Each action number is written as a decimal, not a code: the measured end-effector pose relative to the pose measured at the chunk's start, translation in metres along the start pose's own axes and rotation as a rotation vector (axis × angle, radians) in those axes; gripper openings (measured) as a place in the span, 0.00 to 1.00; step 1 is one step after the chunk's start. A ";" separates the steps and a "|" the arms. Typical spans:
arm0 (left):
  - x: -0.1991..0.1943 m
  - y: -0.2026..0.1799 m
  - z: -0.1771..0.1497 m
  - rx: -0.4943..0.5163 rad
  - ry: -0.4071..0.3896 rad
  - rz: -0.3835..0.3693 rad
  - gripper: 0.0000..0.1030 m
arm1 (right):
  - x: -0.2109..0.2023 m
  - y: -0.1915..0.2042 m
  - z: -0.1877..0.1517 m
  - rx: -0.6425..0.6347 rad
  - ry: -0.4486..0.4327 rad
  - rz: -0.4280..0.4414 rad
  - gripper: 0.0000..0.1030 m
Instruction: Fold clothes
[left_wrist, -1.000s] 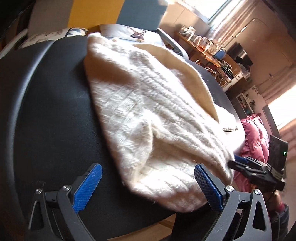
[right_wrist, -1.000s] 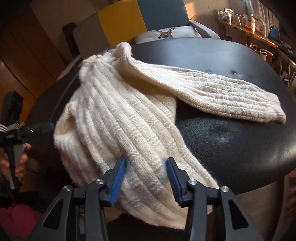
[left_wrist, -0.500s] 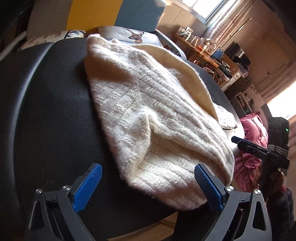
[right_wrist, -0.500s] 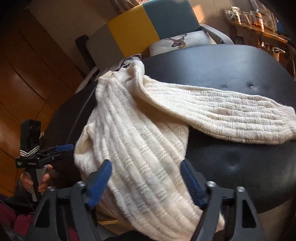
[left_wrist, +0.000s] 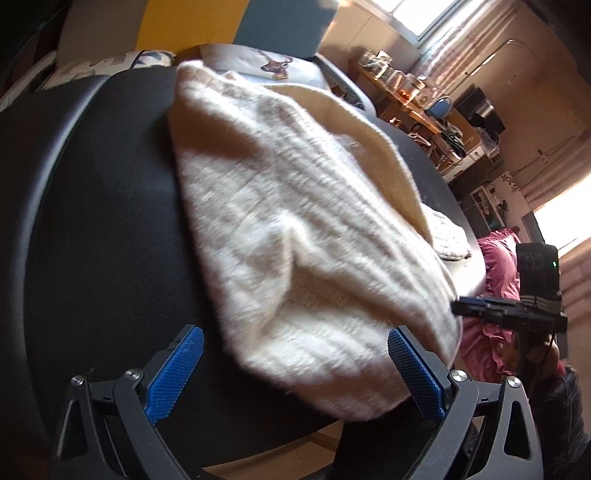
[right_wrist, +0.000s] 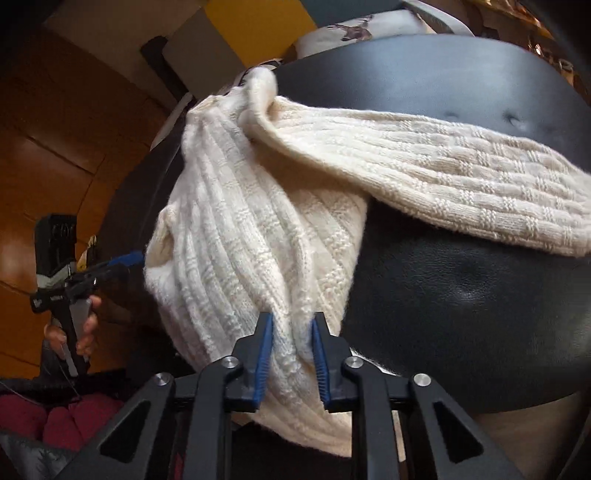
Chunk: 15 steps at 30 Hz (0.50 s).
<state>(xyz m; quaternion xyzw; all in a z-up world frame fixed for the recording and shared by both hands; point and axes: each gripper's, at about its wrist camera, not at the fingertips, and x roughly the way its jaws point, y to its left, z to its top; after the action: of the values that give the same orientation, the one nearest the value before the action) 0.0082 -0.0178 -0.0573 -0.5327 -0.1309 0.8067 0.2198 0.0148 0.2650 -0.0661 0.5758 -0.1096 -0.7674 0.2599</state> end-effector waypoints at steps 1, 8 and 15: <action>0.000 -0.005 0.004 0.002 -0.001 -0.019 0.98 | 0.000 0.010 -0.003 -0.021 0.009 0.013 0.15; 0.015 -0.031 0.033 -0.063 0.066 -0.190 0.98 | 0.030 0.080 -0.018 -0.102 0.008 0.216 0.15; 0.012 -0.018 0.029 -0.078 0.085 -0.099 0.98 | 0.066 0.112 -0.026 -0.091 0.009 0.323 0.22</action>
<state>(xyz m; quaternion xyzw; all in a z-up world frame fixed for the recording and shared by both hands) -0.0187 0.0045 -0.0470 -0.5674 -0.1790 0.7659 0.2438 0.0562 0.1397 -0.0770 0.5419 -0.1648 -0.7172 0.4060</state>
